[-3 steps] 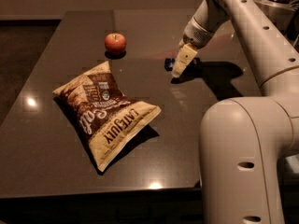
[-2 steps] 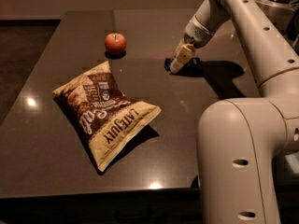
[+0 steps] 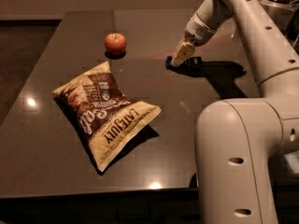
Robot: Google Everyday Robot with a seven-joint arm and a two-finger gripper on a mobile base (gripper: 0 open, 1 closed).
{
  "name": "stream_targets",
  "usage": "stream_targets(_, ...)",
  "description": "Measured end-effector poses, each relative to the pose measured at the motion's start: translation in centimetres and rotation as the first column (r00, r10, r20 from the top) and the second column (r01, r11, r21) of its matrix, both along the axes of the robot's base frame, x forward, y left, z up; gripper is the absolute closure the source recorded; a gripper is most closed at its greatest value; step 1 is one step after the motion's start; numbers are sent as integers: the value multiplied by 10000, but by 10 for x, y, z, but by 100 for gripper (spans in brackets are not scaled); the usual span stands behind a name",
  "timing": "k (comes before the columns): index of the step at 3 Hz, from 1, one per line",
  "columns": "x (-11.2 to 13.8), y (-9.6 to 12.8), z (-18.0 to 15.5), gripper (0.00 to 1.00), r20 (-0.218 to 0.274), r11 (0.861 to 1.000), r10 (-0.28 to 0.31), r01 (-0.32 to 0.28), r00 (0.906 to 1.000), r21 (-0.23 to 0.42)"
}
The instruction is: Move rxbar blueberry near brown chip bag
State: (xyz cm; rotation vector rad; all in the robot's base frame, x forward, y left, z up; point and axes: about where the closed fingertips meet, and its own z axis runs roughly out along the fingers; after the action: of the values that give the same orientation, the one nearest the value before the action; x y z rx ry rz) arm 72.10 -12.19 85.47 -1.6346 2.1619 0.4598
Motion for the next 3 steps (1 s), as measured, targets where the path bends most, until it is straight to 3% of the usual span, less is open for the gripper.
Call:
stream_targets(1, -4, 11, 10, 100, 135, 9994, 331, -333, 9994, 136)
stream_targets(2, -20, 40, 25, 100, 190, 9931, 1105, -1112, 9937, 374)
stream_targets(3, -49, 76, 36, 100, 99, 9752, 2118, -2120, 9773, 638)
